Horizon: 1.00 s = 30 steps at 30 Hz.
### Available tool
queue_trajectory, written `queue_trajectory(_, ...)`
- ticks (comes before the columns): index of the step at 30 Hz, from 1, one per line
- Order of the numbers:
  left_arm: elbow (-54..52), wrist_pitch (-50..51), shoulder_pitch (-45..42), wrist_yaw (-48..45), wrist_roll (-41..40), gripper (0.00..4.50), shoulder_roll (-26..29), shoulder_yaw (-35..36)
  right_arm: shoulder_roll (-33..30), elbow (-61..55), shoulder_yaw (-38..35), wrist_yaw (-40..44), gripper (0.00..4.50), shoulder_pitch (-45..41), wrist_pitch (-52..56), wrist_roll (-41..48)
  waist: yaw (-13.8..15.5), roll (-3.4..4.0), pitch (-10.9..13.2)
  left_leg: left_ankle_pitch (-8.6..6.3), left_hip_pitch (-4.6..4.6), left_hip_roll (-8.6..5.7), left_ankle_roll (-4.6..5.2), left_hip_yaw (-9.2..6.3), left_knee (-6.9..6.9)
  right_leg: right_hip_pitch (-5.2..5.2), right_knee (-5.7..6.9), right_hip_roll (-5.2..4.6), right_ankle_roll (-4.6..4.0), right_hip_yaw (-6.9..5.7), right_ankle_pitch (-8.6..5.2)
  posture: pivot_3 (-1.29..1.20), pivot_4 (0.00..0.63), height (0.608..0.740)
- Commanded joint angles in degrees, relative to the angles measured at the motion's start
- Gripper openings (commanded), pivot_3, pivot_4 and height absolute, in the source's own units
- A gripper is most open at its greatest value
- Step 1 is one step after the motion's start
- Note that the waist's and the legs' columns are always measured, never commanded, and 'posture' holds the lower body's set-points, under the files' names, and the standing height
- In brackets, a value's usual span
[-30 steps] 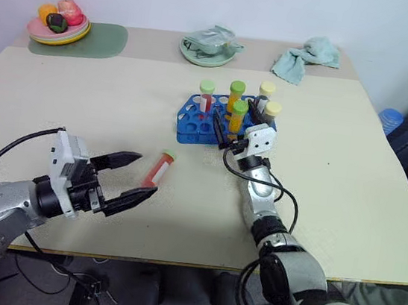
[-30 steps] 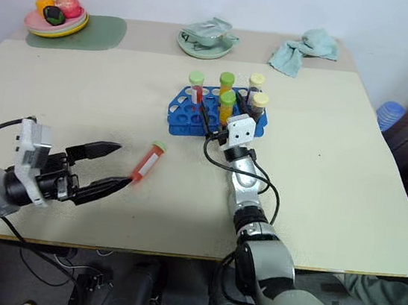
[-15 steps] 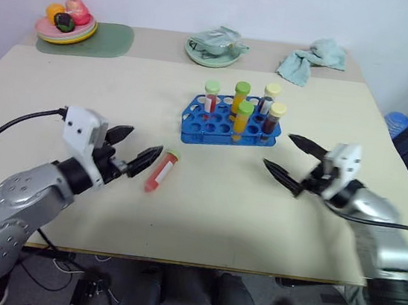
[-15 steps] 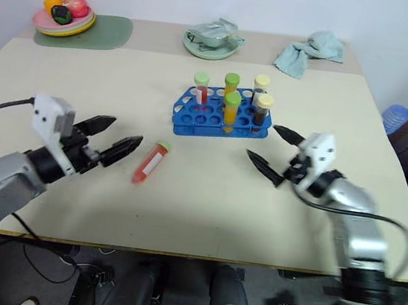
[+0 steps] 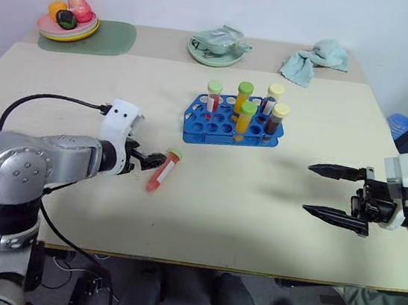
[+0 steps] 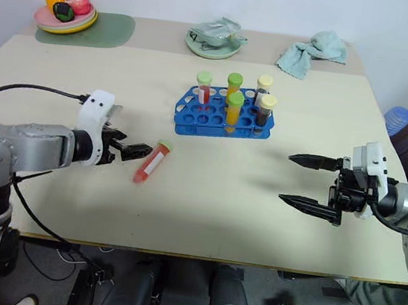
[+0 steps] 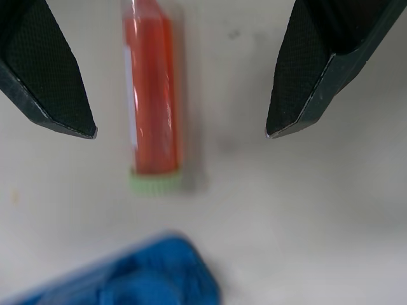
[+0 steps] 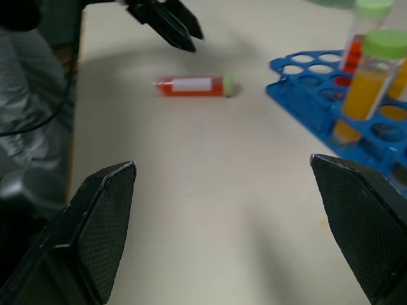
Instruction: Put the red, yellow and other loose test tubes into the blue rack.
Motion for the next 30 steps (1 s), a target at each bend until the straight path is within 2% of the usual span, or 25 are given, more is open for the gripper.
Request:
queue_trajectory(1,5.8,1.1,-4.4,1.7,-1.6,4.37,1.6,-5.0,-0.9,-2.6,-1.4,1.0,4.46,0.2,-0.3,-0.2,0.0,-0.01,0.0,0.00,0.00,0.00,-0.01,0.00,0.01,0.00,0.00,-0.01,0.00,0.00,0.00,0.00,0.150,0.740)
queue_trajectory(8,20.5,1.1,-14.9,1.8,-2.4,4.37,2.4,-15.6,-0.4,-4.7,-1.5,0.0,4.46,0.7,0.1,-0.5,0.0,-0.08,0.0,0.04,-0.01,-0.02,-0.07,-0.01,-0.01,-0.06,0.03,-0.02,0.01,0.02,0.00,0.00,0.150,0.740)
queue_trajectory(16,45.1,1.1,-29.4,5.3,-1.5,4.37,-2.9,-21.4,0.4,-6.7,-2.0,-1.5,4.46,1.9,0.4,-0.3,0.9,-0.14,0.1,0.05,-0.12,-0.06,-0.09,-0.01,0.00,-0.19,0.02,-0.04,0.02,0.02,0.00,0.00,0.150,0.740)
queue_trajectory(24,52.4,1.1,-34.6,7.2,-3.7,4.37,-3.7,-25.8,1.2,-8.4,-3.0,-2.9,4.46,4.1,0.3,0.0,1.1,-0.16,0.1,0.08,-0.25,-0.09,-0.14,-0.02,0.02,-0.27,0.02,-0.06,0.04,0.00,0.00,0.00,0.150,0.740)
queue_trajectory(27,53.1,1.1,-34.3,8.8,-4.4,3.56,-3.7,-26.1,1.6,-8.4,-3.0,-3.1,4.50,4.3,0.1,-0.1,1.0,-0.16,0.1,0.13,-0.25,-0.09,-0.23,-0.03,0.01,-0.28,0.02,-0.06,0.05,0.00,0.00,0.00,0.150,0.740)
queue_trajectory(30,53.0,1.1,-34.1,9.2,-5.6,3.56,-3.3,-26.4,1.8,-8.2,-2.9,-3.1,4.50,4.3,0.0,-0.2,1.0,-0.17,0.1,0.16,-0.26,-0.09,-0.28,-0.02,0.01,-0.30,0.04,-0.06,0.05,0.00,0.00,0.00,0.150,0.740)
